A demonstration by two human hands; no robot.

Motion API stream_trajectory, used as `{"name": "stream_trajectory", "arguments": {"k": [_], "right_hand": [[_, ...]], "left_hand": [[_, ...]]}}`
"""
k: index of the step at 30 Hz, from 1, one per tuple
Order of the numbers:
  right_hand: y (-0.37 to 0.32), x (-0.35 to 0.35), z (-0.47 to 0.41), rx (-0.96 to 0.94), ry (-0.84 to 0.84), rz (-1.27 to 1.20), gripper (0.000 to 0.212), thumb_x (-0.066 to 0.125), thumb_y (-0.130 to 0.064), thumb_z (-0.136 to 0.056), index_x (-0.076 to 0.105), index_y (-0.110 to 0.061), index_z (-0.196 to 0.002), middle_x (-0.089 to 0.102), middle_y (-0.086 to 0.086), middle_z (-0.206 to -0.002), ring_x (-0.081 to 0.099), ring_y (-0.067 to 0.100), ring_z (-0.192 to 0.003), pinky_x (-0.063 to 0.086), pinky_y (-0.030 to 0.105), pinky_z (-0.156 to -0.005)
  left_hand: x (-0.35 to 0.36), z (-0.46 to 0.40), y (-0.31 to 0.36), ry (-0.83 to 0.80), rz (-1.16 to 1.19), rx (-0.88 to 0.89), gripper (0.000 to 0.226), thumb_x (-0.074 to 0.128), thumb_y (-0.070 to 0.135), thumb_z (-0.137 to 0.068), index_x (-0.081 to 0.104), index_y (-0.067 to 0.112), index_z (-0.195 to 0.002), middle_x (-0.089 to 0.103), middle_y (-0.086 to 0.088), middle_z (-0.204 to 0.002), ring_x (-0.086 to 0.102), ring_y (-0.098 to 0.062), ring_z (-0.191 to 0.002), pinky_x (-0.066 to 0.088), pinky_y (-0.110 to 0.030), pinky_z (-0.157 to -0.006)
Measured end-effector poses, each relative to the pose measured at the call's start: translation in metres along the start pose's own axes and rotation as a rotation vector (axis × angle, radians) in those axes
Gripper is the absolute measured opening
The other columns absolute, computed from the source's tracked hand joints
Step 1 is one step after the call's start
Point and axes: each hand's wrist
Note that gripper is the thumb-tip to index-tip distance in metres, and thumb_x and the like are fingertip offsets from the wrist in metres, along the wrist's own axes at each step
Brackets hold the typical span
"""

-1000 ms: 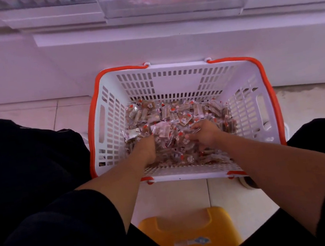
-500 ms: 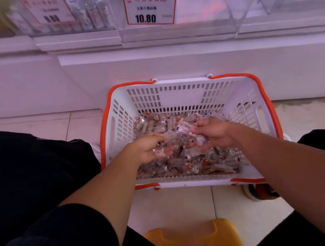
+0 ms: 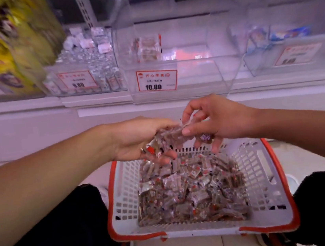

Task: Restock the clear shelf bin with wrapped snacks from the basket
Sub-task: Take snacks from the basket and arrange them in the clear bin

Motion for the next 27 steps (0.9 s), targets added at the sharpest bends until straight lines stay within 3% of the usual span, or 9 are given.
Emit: {"name": "stream_trajectory", "arguments": {"k": [6,9,11,15,17,19,23,25,27], "right_hand": [[-0.025,-0.015,0.015,-0.041,0.123,-0.095,0.043,0.082,-0.024,-0.066,0.063,-0.009,-0.101,0.070,0.016,-0.084,0.074,0.035,-0.070,0.059,0.034,-0.050],[-0.025,-0.033,0.021,0.012,0.074,-0.188,0.044,0.081,-0.016,-0.066,0.065,-0.006,-0.107,0.069,0.012,-0.085,0.075,0.034,-0.081,0.060,0.029,-0.061],[-0.021,-0.037,0.023,0.052,0.069,-0.220,0.041,0.079,-0.014,-0.071,0.064,-0.006,-0.108,0.067,0.013,-0.082,0.075,0.032,-0.085,0.059,0.026,-0.058],[-0.016,-0.031,0.025,0.015,0.179,-0.148,0.020,0.078,-0.021,-0.077,0.070,-0.009,-0.090,0.070,0.019,-0.076,0.072,0.027,-0.065,0.049,0.023,-0.041],[-0.017,-0.026,0.023,-0.025,0.266,-0.139,0.026,0.083,-0.033,-0.067,0.074,-0.013,-0.082,0.073,0.017,-0.076,0.064,0.017,-0.054,0.042,0.020,-0.040],[-0.016,-0.018,0.018,-0.031,0.349,-0.216,0.034,0.083,-0.042,-0.057,0.075,-0.016,-0.079,0.075,0.010,-0.076,0.063,0.011,-0.059,0.039,0.018,-0.045],[-0.011,0.002,0.008,0.013,0.466,-0.501,0.024,0.079,-0.029,-0.064,0.072,-0.011,-0.078,0.070,0.008,-0.073,0.058,0.010,-0.055,0.041,0.017,-0.043],[-0.008,0.008,0.006,0.012,0.503,-0.519,0.015,0.078,-0.021,-0.074,0.072,-0.008,-0.079,0.068,0.006,-0.069,0.058,0.009,-0.054,0.044,0.017,-0.044],[-0.007,0.009,0.005,-0.018,0.499,-0.488,0.008,0.075,-0.013,-0.080,0.073,-0.005,-0.082,0.069,0.005,-0.069,0.061,0.009,-0.058,0.049,0.017,-0.049]], "left_hand": [[0.007,0.011,0.015,-0.081,0.239,0.099,0.041,0.064,0.021,-0.086,0.056,0.005,-0.122,0.063,-0.019,-0.112,0.072,-0.035,-0.096,0.061,-0.045,-0.076],[0.003,0.003,0.017,-0.053,0.296,0.123,0.039,0.062,0.020,-0.087,0.064,0.004,-0.122,0.064,-0.020,-0.107,0.072,-0.035,-0.098,0.062,-0.041,-0.079],[0.002,-0.002,0.012,-0.050,0.300,0.126,0.033,0.061,0.019,-0.089,0.065,0.004,-0.118,0.069,-0.016,-0.093,0.073,-0.032,-0.090,0.062,-0.037,-0.075],[0.003,-0.011,0.005,0.013,0.294,0.097,0.024,0.051,0.014,-0.101,0.063,0.019,-0.121,0.075,-0.016,-0.100,0.073,-0.025,-0.077,0.061,-0.032,-0.065],[0.007,-0.014,0.003,0.004,0.295,0.092,0.027,0.046,0.014,-0.103,0.061,0.022,-0.123,0.073,-0.019,-0.108,0.071,-0.023,-0.073,0.060,-0.031,-0.063],[0.012,-0.017,0.001,-0.022,0.358,0.097,0.029,0.044,0.014,-0.103,0.058,0.021,-0.127,0.072,-0.020,-0.109,0.071,-0.023,-0.072,0.060,-0.033,-0.063],[0.021,-0.019,0.000,-0.085,0.507,0.102,0.033,0.043,0.012,-0.100,0.055,0.011,-0.130,0.069,-0.025,-0.113,0.071,-0.028,-0.079,0.062,-0.040,-0.066],[0.022,-0.019,0.002,-0.146,0.517,0.119,0.040,0.040,0.013,-0.097,0.051,0.005,-0.135,0.065,-0.025,-0.121,0.067,-0.029,-0.086,0.060,-0.042,-0.074],[0.021,-0.016,0.005,-0.203,0.521,0.154,0.046,0.041,0.019,-0.095,0.051,0.004,-0.137,0.066,-0.021,-0.115,0.065,-0.027,-0.089,0.058,-0.039,-0.079]]}}
Point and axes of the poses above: each hand's wrist, its own z-axis away from the middle knuckle, its own x-axis out of the palm, y = z × x
